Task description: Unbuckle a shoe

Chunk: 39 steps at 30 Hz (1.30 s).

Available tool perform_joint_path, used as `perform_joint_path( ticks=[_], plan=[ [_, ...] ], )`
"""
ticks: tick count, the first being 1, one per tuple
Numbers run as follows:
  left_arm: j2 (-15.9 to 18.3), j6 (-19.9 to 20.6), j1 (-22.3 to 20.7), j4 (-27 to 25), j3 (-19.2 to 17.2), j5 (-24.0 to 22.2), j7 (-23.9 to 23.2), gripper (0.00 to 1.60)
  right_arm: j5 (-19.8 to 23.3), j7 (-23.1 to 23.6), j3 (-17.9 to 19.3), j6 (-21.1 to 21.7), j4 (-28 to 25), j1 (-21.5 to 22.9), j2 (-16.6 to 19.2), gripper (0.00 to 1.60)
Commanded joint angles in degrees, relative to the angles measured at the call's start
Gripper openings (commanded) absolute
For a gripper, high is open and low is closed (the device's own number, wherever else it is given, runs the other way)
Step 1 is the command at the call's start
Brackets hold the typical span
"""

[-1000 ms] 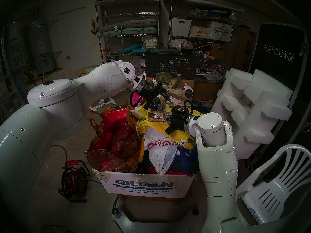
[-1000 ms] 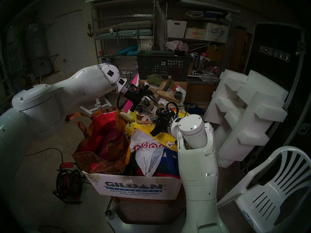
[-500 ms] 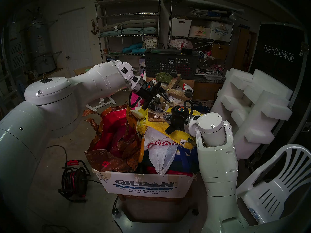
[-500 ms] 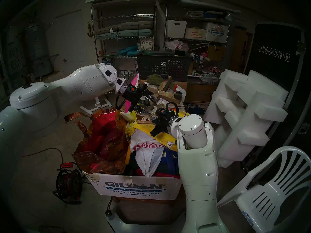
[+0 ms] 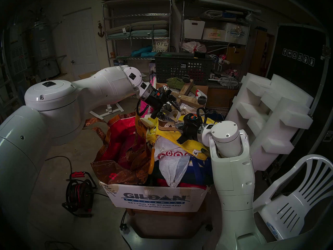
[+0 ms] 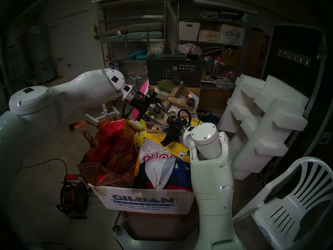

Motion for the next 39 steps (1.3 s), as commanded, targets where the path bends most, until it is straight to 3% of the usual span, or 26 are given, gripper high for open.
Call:
perform_joint_path(
  ticks=[1, 33, 36, 39],
  plan=[
    [-0.18, -0.44, -2.71, 0.69, 1.38, -2.29, -5.29, 1.25, 0.31, 0.12, -0.14, 0.05, -1.16, 0.71, -0.12, 0.00],
    [-3.49, -3.95, -3.91, 4.24, 11.03, -7.87, -2.81, 1.23, 0.33, 0.11, -0.16, 0.07, -1.16, 0.71, -0.09, 0.00],
    [-4.66, -4.21, -3.47, 6.12, 11.14, -8.75, -4.30, 1.23, 0.39, 0.08, -0.20, 0.10, -1.16, 0.72, -0.02, 0.00],
    [-5.08, -4.17, -3.85, 5.57, 13.11, -9.17, -1.83, 1.21, 0.33, 0.11, -0.15, 0.07, -1.16, 0.71, -0.10, 0.00]
  ],
)
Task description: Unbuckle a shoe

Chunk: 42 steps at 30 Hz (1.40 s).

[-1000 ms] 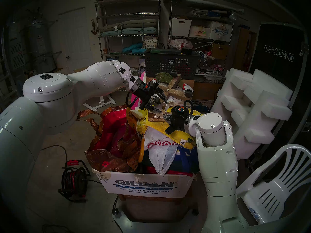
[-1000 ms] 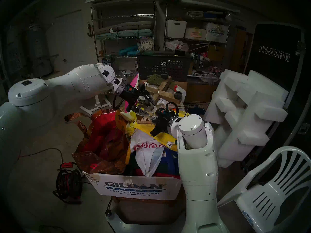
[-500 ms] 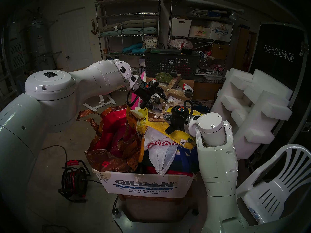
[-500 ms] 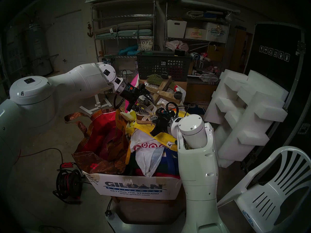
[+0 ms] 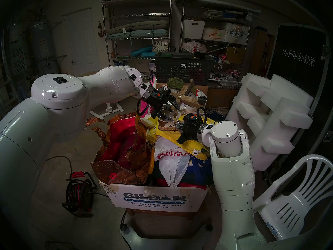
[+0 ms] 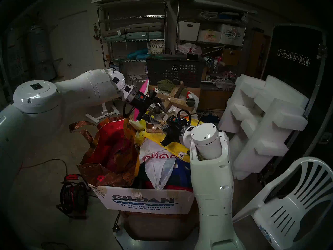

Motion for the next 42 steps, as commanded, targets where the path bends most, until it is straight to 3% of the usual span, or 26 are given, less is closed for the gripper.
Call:
perform_joint_path(
  ticks=[1, 17, 19, 22, 31, 33, 34, 42],
  plan=[
    [-1.56, -0.23, -1.60, 1.02, 0.82, -1.70, -6.00, 1.21, 0.32, 0.11, -0.15, 0.07, -1.16, 0.71, -0.10, 0.00],
    [-3.55, -1.46, -1.46, 2.86, 4.63, -3.90, -5.21, 1.10, 0.32, 0.11, -0.15, 0.07, -1.16, 0.71, -0.10, 0.00],
    [-3.69, -1.75, -1.42, 2.93, 5.46, -4.10, -4.72, 1.03, 0.31, 0.11, -0.14, 0.06, -1.16, 0.71, -0.11, 0.00],
    [-3.92, -2.15, -1.26, 3.21, 6.29, -4.38, -4.49, 0.77, 0.31, 0.11, -0.15, 0.07, -1.17, 0.71, -0.10, 0.00],
    [-4.24, -3.13, -1.41, 3.55, 8.74, -5.33, -4.12, 0.56, 0.34, 0.10, -0.16, 0.08, -1.16, 0.71, -0.08, 0.00],
    [-3.82, -3.29, -1.87, 2.59, 9.49, -5.42, -3.27, 0.35, 0.31, 0.11, -0.15, 0.06, -1.16, 0.71, -0.10, 0.00],
    [-3.75, -3.45, -1.98, 2.54, 9.63, -5.68, -3.56, 0.00, 0.33, 0.11, -0.16, 0.07, -1.16, 0.71, -0.09, 0.00],
    [-2.62, -4.25, -3.10, 1.27, 11.66, -6.54, -2.33, 0.00, 0.31, 0.10, -0.15, 0.05, -1.14, 0.71, -0.10, 0.00]
  ],
)
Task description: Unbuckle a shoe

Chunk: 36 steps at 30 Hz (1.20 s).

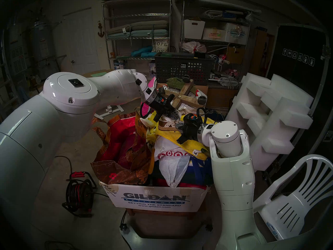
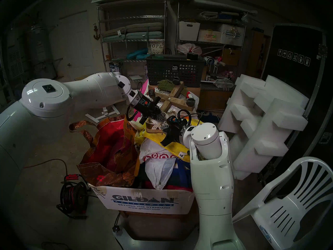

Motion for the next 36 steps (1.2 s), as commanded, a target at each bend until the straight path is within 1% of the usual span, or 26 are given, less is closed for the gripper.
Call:
perform_joint_path(
  ticks=[1, 8, 14, 15, 17, 18, 22, 23, 26, 31, 34, 35, 36],
  plan=[
    [1.21, -0.75, -2.57, -0.50, 0.86, -1.27, -5.83, 0.00, 0.31, 0.11, -0.14, 0.05, -1.14, 0.72, -0.11, 0.00],
    [1.78, -1.35, -2.97, -0.93, 2.77, -2.00, -5.26, 0.00, 0.32, 0.11, -0.15, 0.05, -1.14, 0.72, -0.10, 0.00],
    [1.20, -1.19, -2.26, 2.43, 4.02, -2.35, -5.12, 0.00, 0.32, 0.10, -0.15, 0.04, -1.13, 0.73, -0.09, 0.00],
    [1.03, -1.10, -2.05, 2.99, 4.50, -2.23, -4.33, 0.00, 0.30, 0.11, -0.14, 0.03, -1.13, 0.72, -0.12, 0.00],
    [0.54, -1.06, -1.44, 4.64, 4.48, -2.71, -5.13, 0.00, 0.32, 0.10, -0.15, 0.04, -1.13, 0.72, -0.09, 0.00],
    [0.46, -1.13, -1.38, 4.81, 4.94, -2.58, -4.35, 0.00, 0.30, 0.11, -0.14, 0.03, -1.14, 0.72, -0.12, 0.00],
    [-0.35, -1.24, -0.68, 6.91, 5.33, -3.25, -4.89, 0.00, 0.32, 0.11, -0.15, 0.05, -1.14, 0.72, -0.09, 0.00],
    [-0.37, -1.25, -0.73, 6.84, 5.75, -3.15, -4.24, 0.00, 0.30, 0.11, -0.14, 0.04, -1.15, 0.72, -0.12, 0.00],
    [-0.64, -1.53, -0.54, 7.66, 5.98, -3.63, -4.76, 0.00, 0.32, 0.11, -0.15, 0.05, -1.14, 0.72, -0.10, 0.00],
    [-0.55, -1.90, -0.47, 7.87, 6.81, -4.05, -4.22, 0.00, 0.31, 0.11, -0.14, 0.04, -1.14, 0.72, -0.11, 0.00],
    [-0.54, -2.24, -0.21, 8.28, 6.80, -4.49, -5.04, 0.00, 0.34, 0.10, -0.16, 0.06, -1.13, 0.73, -0.07, 0.00],
    [-0.32, -2.38, -0.34, 7.72, 7.50, -4.32, -3.79, 0.00, 0.31, 0.11, -0.14, 0.04, -1.14, 0.72, -0.11, 0.00],
    [-0.35, -2.44, -0.28, 7.86, 7.50, -4.57, -4.07, 0.00, 0.32, 0.11, -0.15, 0.04, -1.14, 0.72, -0.10, 0.00]
  ],
)
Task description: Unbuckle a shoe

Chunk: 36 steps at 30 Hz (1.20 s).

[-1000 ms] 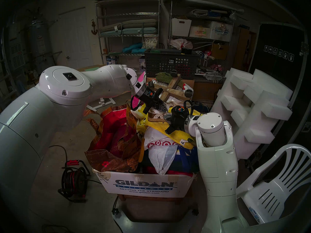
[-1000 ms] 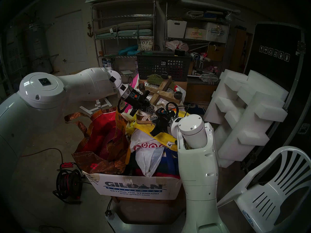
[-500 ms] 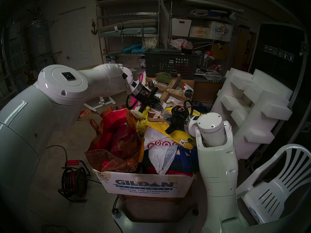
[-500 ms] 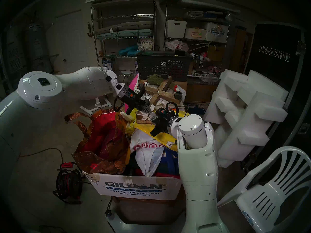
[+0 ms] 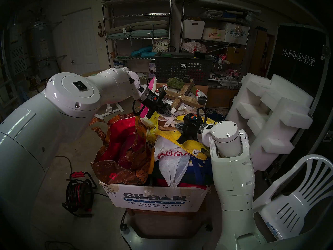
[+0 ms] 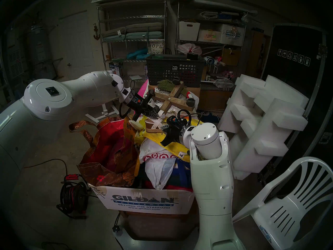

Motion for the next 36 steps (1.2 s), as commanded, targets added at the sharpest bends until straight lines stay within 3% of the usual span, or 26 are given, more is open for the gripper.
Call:
perform_joint_path(
  ticks=[1, 16, 17, 19, 23, 27, 33, 36],
  plan=[
    [0.30, -0.50, -0.76, 0.74, 0.40, -1.00, -5.93, 0.00, 0.31, 0.11, -0.15, 0.04, -1.14, 0.72, -0.10, 0.00],
    [0.70, -1.22, -1.78, -0.28, 2.48, -2.67, -4.97, 0.00, 0.31, 0.11, -0.14, 0.03, -1.13, 0.72, -0.10, 0.00],
    [0.71, -1.23, -1.83, -0.34, 2.61, -2.77, -4.91, 0.00, 0.30, 0.09, -0.14, 0.03, -1.11, 0.73, -0.11, 1.43],
    [0.66, -1.24, -1.87, -0.25, 2.79, -3.11, -5.02, 0.00, 0.20, -0.02, -0.09, 0.08, -0.95, 0.92, -0.19, 1.31],
    [0.56, -1.15, -1.92, 0.05, 2.82, -3.68, -5.52, 0.00, 0.09, -0.25, 0.03, 0.06, -0.70, 1.34, -0.31, 1.26],
    [0.56, -1.05, -2.21, -0.27, 3.64, -3.94, -4.40, 0.00, 0.15, -0.60, 0.33, -0.08, 0.34, 2.41, -0.33, 0.97],
    [0.25, -0.84, -2.16, 0.15, 3.76, -4.49, -4.82, 0.00, 0.20, -0.94, 0.67, -0.57, 1.70, 4.13, -0.02, 0.98],
    [0.12, -0.67, -2.24, 0.02, 4.08, -4.56, -4.18, 0.00, 0.13, -1.16, 0.83, -1.06, 2.62, 5.20, 0.24, 1.07]
  ],
)
